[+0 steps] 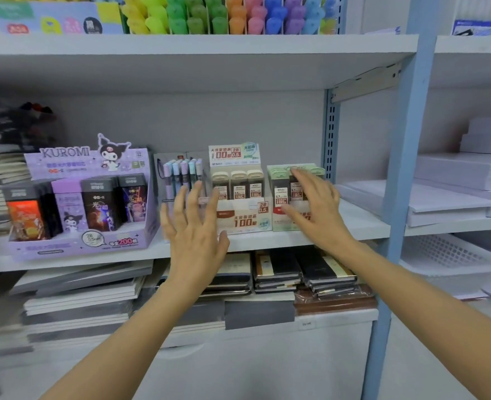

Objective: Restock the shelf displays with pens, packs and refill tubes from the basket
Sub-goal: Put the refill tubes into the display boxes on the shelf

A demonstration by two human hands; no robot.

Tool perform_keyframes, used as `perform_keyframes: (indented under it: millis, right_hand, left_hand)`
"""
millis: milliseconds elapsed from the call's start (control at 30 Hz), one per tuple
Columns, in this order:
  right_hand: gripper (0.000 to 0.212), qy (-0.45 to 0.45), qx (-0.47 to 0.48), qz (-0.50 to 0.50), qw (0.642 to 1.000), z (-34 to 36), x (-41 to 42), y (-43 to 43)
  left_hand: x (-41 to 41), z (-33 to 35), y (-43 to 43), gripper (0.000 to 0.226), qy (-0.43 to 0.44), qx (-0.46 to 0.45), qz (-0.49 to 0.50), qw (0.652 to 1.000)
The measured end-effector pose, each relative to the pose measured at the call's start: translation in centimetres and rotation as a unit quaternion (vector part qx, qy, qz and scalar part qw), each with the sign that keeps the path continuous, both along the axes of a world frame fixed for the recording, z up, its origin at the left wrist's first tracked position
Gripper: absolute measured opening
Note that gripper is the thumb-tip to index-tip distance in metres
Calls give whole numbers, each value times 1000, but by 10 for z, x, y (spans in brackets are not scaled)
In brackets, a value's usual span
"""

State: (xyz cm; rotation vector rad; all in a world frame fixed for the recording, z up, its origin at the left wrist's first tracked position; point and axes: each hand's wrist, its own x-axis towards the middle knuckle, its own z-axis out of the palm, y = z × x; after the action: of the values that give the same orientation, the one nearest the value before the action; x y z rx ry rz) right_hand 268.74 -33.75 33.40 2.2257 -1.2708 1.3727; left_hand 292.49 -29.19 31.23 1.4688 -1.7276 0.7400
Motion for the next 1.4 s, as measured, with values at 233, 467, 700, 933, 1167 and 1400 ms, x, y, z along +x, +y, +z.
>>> perform_keyframes:
  millis: [233,467,700,933,1167,1400]
  right_hand:
    - [59,121,-14,64,990,6,83,8]
    - [22,57,-2,63,996,7,98,2]
    - [15,39,2,56,998,8,103,7]
    - [13,26,6,57,998,5,103,10]
    - [44,28,12,76,997,9,104,8]
    - [32,43,15,65,997,15,146,10]
  left_hand:
    - [48,-1,9,74,9,69,-3,998]
    - [90,-10,22,70,49,34,80,995]
    - [114,-21,17,28,87,39,23,995]
    - [104,-22,7,22,96,25,-34,995]
    - [108,-23,2,25,99,16,-68,993]
    - [109,-23,2,27,104,19,-70,992]
